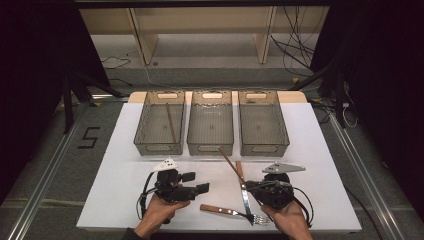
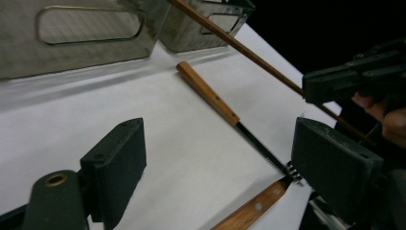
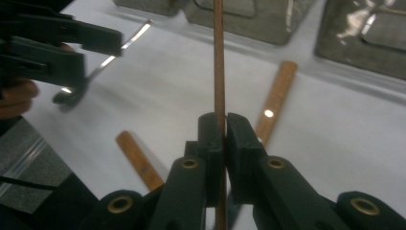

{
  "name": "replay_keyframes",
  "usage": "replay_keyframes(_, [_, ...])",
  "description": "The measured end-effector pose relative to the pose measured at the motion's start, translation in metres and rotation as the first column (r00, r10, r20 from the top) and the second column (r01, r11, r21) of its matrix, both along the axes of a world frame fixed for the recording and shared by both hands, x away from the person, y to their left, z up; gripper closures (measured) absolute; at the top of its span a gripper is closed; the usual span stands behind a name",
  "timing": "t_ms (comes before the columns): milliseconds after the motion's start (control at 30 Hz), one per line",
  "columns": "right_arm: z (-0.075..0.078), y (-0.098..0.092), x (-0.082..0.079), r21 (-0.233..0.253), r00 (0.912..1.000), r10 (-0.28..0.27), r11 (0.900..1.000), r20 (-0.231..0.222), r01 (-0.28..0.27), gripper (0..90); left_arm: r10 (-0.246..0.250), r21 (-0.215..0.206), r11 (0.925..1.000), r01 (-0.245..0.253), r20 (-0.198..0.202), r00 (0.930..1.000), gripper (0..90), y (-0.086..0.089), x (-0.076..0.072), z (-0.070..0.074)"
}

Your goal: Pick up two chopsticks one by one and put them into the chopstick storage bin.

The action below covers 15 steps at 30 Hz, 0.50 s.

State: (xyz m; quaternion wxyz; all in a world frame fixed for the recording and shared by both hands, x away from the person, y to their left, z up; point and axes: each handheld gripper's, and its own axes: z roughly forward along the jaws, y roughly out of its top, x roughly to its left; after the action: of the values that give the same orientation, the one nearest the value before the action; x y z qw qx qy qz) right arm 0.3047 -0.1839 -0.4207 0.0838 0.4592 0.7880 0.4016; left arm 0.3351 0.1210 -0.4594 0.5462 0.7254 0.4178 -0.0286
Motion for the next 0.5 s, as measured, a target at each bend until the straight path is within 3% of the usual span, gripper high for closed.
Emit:
replay_keyframes(167, [0.005,0.014,-0.001,0.027,0.9986,0.047,0.999,0.024,-0.048,85.7,-0.017,-0.054,0.9984,0.015,-0.037,0.9992,20.1,-0.007,0.006,0.007])
replay_keyframes(500, [0.006,0.032,-0.002,0.057,0.9927,0.1,0.993,0.068,-0.104,85.7,-0.044,-0.115,0.9928,0.035,-0.073,0.9963,23.4,-0.02,0.014,0.015])
